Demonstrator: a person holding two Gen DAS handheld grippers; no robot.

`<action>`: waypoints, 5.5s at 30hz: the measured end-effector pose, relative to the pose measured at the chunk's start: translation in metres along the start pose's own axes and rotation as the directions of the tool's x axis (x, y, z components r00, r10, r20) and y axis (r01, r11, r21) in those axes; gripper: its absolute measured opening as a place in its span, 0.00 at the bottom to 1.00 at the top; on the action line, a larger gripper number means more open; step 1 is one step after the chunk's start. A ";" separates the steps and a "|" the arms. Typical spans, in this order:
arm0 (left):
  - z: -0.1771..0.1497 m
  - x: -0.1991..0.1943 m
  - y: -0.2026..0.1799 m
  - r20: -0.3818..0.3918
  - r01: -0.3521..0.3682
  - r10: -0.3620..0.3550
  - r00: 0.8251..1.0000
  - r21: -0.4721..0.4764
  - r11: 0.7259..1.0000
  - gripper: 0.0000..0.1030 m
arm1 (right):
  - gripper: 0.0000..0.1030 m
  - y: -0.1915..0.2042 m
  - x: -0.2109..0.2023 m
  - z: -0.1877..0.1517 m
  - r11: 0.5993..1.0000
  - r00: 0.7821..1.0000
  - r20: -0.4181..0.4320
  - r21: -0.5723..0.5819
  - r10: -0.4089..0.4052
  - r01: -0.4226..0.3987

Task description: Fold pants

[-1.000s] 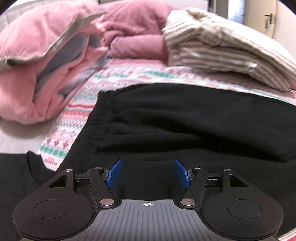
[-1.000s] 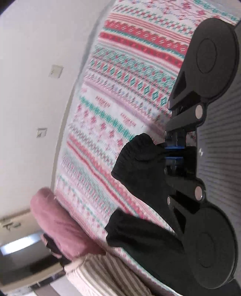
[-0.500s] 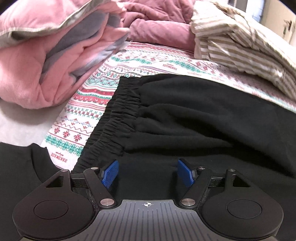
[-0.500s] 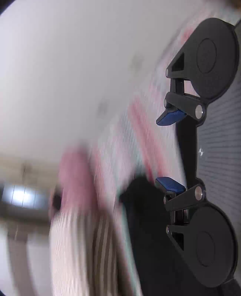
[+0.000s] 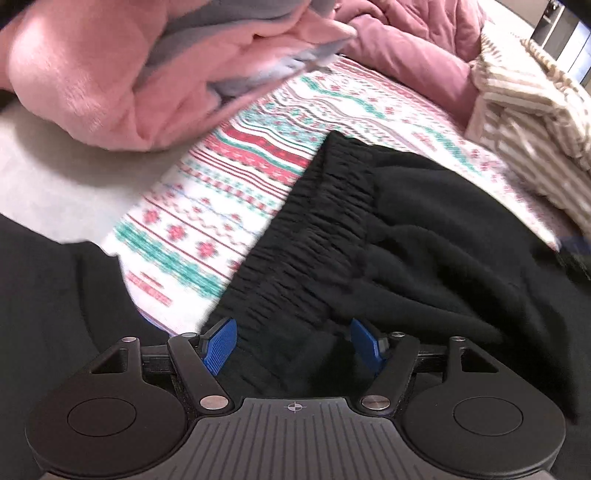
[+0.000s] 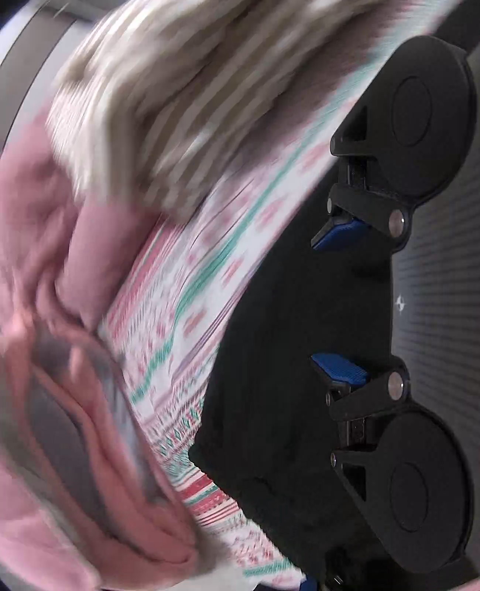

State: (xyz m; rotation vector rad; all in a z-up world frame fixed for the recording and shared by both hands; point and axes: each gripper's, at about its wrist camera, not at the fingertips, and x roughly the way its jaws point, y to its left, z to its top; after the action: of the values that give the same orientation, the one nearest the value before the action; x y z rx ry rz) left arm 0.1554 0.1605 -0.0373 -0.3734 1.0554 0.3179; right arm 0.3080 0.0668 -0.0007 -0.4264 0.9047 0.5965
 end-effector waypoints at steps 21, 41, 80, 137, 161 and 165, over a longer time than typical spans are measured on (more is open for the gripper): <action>0.007 0.020 0.000 -0.008 -0.076 0.076 0.997 0.020 0.997 0.35 | 0.24 0.048 -0.012 0.017 0.968 0.992 0.126 -0.251 0.012 0.020; -0.019 -0.040 0.077 0.098 0.640 -0.673 0.733 -0.436 0.633 0.76 | 0.24 0.150 -0.142 -0.121 0.990 0.965 0.232 0.094 -0.121 0.101; -0.046 -0.013 0.005 -0.076 0.143 -0.147 0.986 -0.060 0.988 0.06 | 0.25 -0.336 -0.167 -0.304 0.131 0.813 -0.307 0.898 -0.495 0.419; -0.052 -0.095 -0.147 0.057 0.345 -0.449 0.892 0.558 0.755 0.57 | 0.97 -0.226 -0.371 -0.565 -0.170 0.871 -0.158 0.982 -0.466 0.087; -0.035 0.053 -0.283 0.063 0.197 -0.274 0.960 0.541 0.817 0.08 | 0.47 -0.240 -0.371 -0.547 -0.057 0.837 -0.240 0.968 -0.491 0.244; -0.031 0.040 -0.277 0.066 0.223 -0.293 0.954 0.496 0.839 0.15 | 0.63 -0.241 -0.370 -0.549 -0.059 0.834 -0.264 0.961 -0.485 0.270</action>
State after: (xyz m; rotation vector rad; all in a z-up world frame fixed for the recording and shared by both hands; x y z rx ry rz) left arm 0.2676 -0.0972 -0.0462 -0.0349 0.8949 -0.1681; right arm -0.0427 -0.5439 0.0238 0.7010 0.7633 -0.6626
